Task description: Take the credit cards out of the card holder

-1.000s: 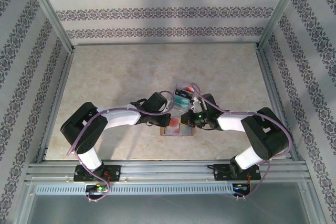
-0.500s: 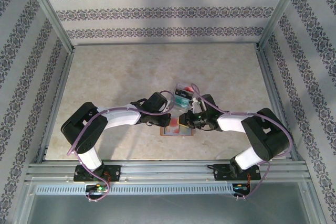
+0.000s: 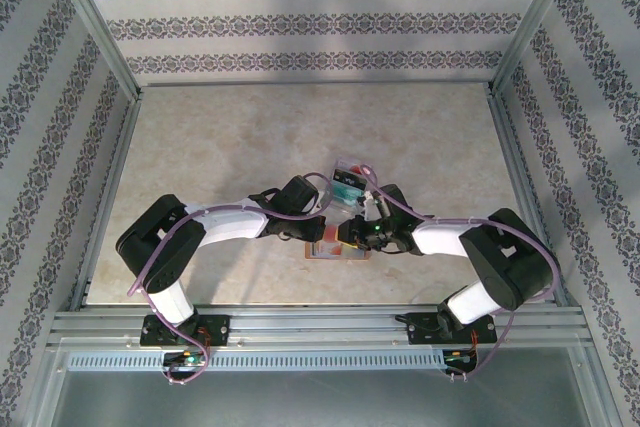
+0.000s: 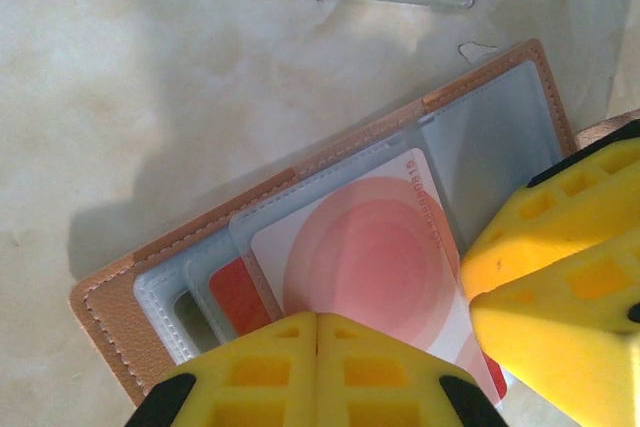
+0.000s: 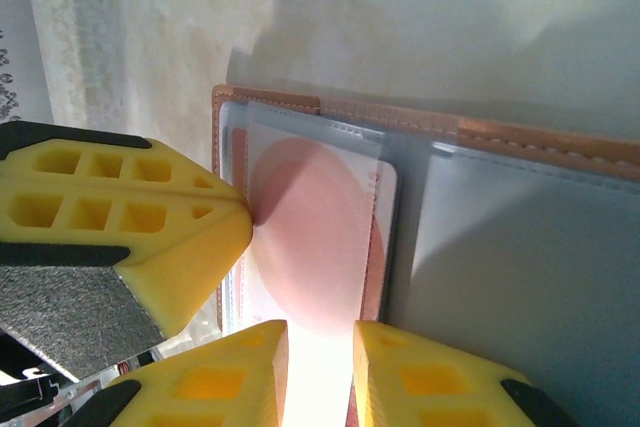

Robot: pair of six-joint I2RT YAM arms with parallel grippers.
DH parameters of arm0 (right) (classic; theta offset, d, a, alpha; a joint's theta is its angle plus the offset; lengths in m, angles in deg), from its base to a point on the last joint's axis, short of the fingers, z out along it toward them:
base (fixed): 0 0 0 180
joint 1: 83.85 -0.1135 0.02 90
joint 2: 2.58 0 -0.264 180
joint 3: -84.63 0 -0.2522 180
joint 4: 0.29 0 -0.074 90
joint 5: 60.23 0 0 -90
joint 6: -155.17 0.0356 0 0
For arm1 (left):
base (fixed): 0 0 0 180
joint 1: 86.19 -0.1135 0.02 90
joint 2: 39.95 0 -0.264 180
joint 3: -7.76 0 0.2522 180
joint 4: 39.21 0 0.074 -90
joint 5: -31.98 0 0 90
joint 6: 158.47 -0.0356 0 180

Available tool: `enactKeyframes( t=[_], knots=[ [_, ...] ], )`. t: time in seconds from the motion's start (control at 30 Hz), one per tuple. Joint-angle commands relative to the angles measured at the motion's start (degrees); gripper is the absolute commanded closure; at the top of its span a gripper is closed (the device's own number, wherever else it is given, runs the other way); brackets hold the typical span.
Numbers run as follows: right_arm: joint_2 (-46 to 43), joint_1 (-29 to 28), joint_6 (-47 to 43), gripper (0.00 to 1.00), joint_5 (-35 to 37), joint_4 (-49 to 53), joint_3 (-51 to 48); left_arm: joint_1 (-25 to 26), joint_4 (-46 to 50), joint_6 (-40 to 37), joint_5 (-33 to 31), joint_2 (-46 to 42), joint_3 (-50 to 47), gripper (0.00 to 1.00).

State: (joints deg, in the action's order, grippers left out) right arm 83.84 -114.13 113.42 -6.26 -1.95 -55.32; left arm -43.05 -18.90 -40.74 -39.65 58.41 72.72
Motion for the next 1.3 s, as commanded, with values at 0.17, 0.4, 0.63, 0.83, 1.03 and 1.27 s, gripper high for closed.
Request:
enactKeyframes(
  t=[0.17, 0.4, 0.63, 0.83, 1.03, 1.27],
  knots=[
    [-0.91, -1.17, 1.05, 0.75, 2.02, 0.26, -1.87, 0.63, 3.36, 0.68, -1.53, 1.03, -2.00, 1.00],
    [1.54, -1.97, 1.66, 0.75, 1.60, -2.32, -1.27, 0.64, 3.14, 0.66, -1.32, 1.02, -2.16, 1.00],
    [1.61, -1.63, 3.77, 0.78, -0.41, -7.30, -1.74, 0.63, 2.86, 0.84, -0.98, 1.45, -2.21, 1.00],
    [0.54, -0.58, 5.39, 0.82, -2.14, -10.93, -2.79, 0.63, 3.36, 0.75, -1.39, 1.48, -2.42, 1.00],
    [-1.11, 0.52, 6.11, 0.82, -3.40, -11.91, -3.06, 0.63, 4.59, 0.36, -2.36, 0.78, -2.62, 0.94],
    [-2.01, 1.49, 6.68, 0.82, -4.46, -12.93, -3.56, 0.66, 5.38, -0.10, -2.81, 0.60, -2.34, 0.92]
  ],
)
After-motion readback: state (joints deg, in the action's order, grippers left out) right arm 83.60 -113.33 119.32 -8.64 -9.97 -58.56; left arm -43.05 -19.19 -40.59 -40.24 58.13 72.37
